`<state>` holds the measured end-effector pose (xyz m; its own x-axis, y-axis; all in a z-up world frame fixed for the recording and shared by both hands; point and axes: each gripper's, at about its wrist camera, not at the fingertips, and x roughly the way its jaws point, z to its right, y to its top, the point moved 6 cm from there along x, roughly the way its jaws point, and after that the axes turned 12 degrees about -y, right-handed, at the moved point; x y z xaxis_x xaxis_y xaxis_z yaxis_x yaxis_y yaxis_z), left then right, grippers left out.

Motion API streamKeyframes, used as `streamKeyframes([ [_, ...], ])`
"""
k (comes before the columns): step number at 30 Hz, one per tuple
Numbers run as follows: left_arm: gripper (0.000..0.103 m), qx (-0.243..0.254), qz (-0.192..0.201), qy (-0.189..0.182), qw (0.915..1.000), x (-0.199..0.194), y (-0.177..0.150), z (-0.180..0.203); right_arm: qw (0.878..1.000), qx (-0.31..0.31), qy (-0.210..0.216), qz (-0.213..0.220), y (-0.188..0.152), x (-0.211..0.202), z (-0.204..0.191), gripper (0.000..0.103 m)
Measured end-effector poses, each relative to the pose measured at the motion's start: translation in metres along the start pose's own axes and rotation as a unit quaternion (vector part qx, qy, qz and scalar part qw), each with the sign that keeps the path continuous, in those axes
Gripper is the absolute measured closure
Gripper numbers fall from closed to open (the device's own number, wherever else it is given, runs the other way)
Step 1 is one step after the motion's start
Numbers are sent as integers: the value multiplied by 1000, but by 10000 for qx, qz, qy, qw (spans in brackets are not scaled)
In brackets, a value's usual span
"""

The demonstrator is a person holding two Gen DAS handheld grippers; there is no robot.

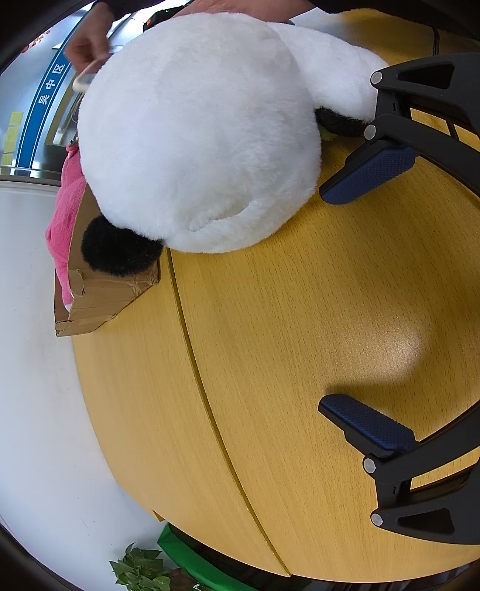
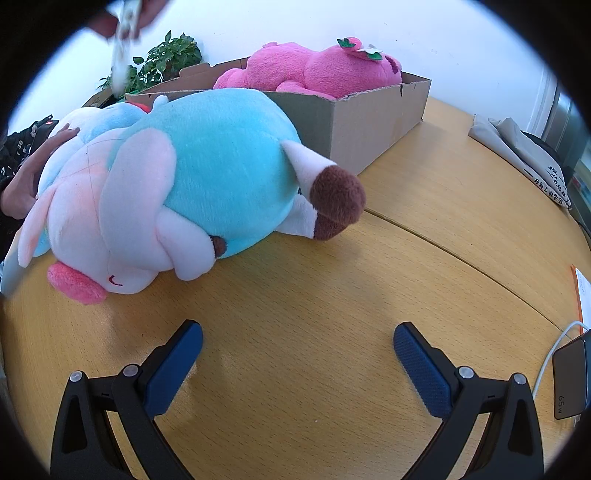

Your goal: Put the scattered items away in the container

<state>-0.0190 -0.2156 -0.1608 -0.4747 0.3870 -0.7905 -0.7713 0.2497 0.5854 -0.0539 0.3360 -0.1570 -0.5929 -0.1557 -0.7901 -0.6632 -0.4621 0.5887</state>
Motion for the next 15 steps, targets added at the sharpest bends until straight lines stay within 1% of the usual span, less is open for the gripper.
streamKeyframes([
  [15,0,3,-1,-3,10000,0,0,-1,10000,-12,5,4,-2,-1,1,0],
])
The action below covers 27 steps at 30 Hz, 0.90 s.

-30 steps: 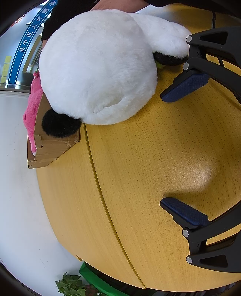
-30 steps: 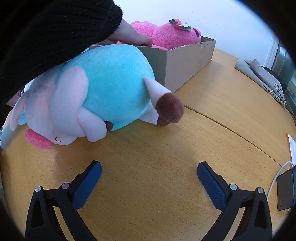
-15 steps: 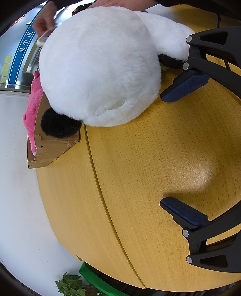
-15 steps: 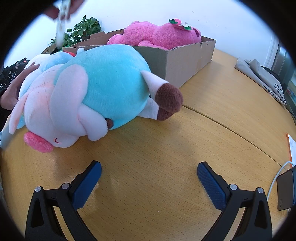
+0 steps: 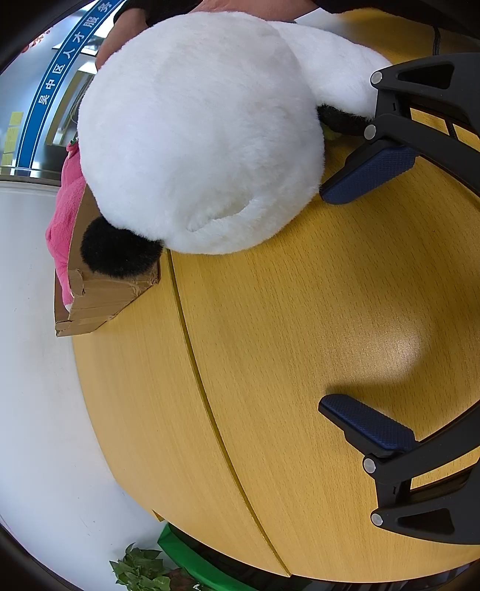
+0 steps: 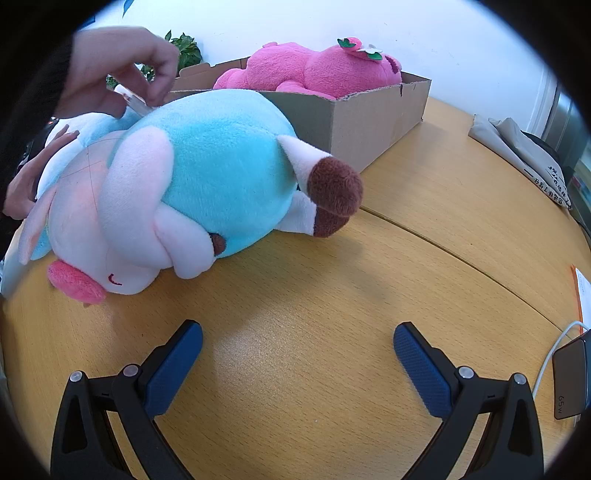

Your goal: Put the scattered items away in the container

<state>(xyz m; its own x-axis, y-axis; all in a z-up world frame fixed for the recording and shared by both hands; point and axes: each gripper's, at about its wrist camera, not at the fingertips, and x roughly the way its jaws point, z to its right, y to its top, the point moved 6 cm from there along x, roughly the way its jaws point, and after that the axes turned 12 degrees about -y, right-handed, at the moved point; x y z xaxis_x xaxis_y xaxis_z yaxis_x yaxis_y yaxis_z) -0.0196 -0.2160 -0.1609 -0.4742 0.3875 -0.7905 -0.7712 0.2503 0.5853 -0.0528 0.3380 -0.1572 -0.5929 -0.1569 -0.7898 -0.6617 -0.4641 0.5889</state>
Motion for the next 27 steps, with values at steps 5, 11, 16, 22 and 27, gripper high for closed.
streamKeyframes([
  [5,0,1,0,-1,10000,0,0,0,10000,0,0,0,0,0,0,0],
  [11,0,2,-1,-2,10000,0,0,0,10000,0,0,0,0,0,0,0],
  [16,0,2,-1,-5,10000,-1,0,-1,10000,-2,0,1,0,0,0,0],
  [22,0,3,-2,-6,10000,-1,0,-1,10000,-6,0,4,-1,0,-1,0],
  [27,0,3,-3,-7,10000,-1,0,-1,10000,-8,1,4,-1,0,0,0],
])
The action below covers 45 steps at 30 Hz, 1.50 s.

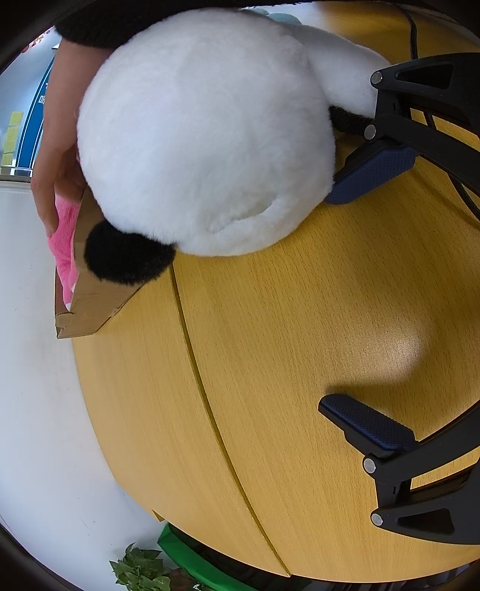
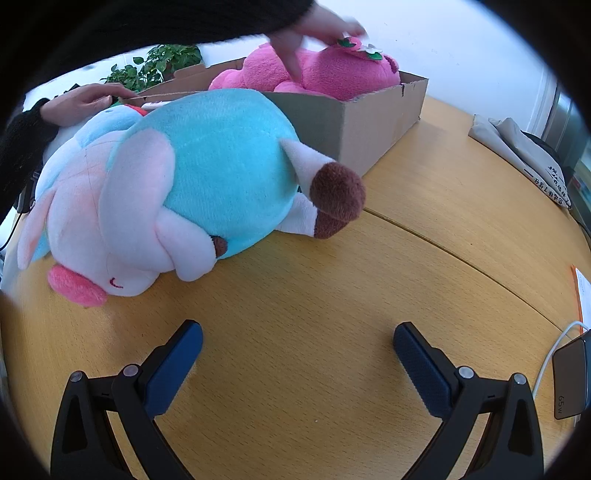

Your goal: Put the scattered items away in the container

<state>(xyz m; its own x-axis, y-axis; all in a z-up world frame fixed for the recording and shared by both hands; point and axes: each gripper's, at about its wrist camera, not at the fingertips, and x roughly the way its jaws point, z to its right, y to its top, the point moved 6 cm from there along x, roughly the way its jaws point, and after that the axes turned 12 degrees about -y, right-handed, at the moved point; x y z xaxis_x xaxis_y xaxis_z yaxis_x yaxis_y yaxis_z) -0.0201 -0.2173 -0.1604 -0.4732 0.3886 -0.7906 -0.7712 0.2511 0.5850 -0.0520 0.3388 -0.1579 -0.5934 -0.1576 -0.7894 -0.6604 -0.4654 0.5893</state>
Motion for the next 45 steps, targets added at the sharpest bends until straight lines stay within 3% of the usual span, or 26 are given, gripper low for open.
streamKeyframes([
  [45,0,-2,-9,-10,10000,0,1,-2,10000,13,-2,-24,5,2,4,0],
])
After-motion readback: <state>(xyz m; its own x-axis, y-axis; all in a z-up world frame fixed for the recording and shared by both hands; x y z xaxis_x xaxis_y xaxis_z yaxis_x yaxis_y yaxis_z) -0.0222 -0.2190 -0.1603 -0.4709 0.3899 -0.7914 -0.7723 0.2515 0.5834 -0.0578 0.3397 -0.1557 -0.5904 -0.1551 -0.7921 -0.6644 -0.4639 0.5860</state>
